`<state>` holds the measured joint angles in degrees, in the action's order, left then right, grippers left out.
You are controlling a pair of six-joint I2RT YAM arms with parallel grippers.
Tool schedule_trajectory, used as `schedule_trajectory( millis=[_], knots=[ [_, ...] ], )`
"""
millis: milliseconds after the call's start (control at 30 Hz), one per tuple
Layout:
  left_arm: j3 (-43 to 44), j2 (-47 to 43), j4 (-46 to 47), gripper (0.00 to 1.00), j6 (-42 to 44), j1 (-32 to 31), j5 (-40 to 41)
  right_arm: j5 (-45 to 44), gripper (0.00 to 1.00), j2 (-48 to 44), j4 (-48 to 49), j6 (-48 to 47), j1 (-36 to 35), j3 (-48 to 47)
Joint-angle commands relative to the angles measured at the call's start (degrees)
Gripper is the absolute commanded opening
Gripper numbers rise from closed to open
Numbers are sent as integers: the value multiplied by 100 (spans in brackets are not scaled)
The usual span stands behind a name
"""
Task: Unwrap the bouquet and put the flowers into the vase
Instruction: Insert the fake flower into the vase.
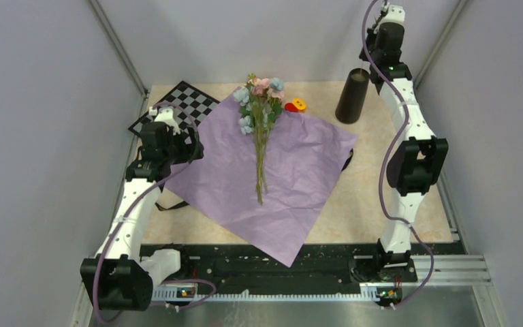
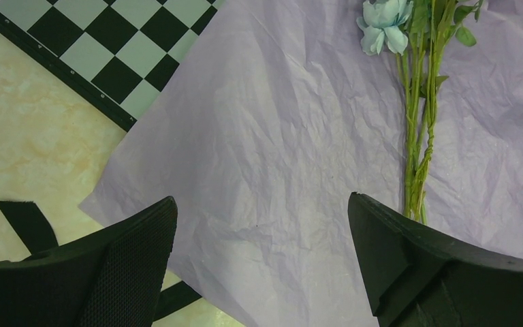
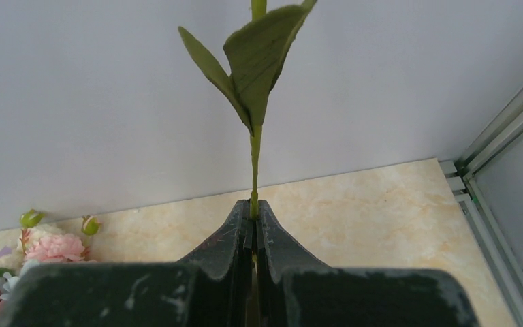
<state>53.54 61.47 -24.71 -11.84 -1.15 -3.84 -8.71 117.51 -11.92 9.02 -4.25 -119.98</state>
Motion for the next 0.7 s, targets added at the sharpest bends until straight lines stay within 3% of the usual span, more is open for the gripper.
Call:
schedule_trajectory(
  millis=[0,667],
  knots=[
    [-1,40,63,99,67,44,-76,48,0,81,295,103,99,48],
    [16,84,41,99,76,77,-136,-55,23,88,381,-22,109,442]
  ],
)
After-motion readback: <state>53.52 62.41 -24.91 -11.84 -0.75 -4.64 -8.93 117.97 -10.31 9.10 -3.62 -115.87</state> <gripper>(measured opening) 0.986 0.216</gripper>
